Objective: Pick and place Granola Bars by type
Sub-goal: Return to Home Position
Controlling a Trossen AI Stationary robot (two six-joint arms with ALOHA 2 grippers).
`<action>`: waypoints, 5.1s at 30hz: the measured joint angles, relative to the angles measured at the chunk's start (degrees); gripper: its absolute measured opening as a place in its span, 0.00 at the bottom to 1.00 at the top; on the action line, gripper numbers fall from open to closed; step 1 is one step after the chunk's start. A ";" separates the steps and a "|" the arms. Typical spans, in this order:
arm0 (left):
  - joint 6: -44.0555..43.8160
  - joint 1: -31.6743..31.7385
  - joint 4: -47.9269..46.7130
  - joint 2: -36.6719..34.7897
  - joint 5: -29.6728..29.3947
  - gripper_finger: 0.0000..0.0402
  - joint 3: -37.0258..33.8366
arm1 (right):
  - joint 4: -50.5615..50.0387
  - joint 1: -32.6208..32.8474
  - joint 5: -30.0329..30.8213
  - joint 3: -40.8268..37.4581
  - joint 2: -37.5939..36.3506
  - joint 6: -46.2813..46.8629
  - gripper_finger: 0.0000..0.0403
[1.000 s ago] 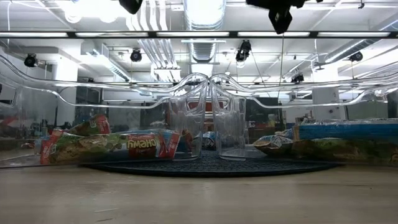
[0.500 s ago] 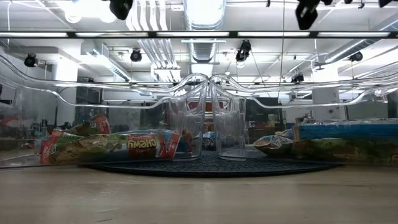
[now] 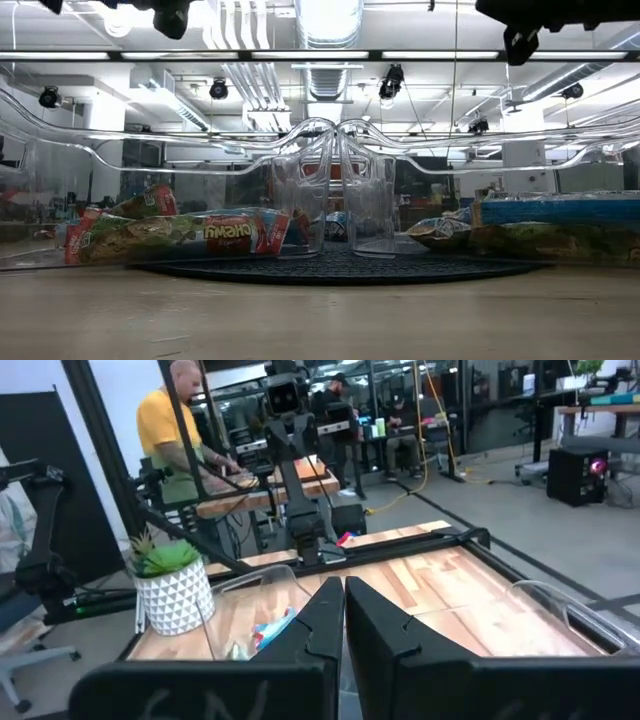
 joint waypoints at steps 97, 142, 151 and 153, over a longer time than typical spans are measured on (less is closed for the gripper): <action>-8.45 3.76 16.67 -23.28 6.75 0.01 -33.95 | 7.59 0.02 -9.48 -24.78 -23.02 -2.08 0.02; -10.15 3.77 18.29 -23.28 7.29 0.01 -38.87 | 1.69 0.02 -9.42 -24.78 -22.92 -2.69 0.02; -9.17 3.76 14.52 -23.28 7.29 0.01 -38.89 | -0.14 0.00 -9.03 -24.72 -21.71 -1.83 0.02; -7.02 3.76 14.49 -23.28 7.29 0.01 -38.89 | -0.14 0.00 -9.02 -24.73 -21.40 -1.84 0.02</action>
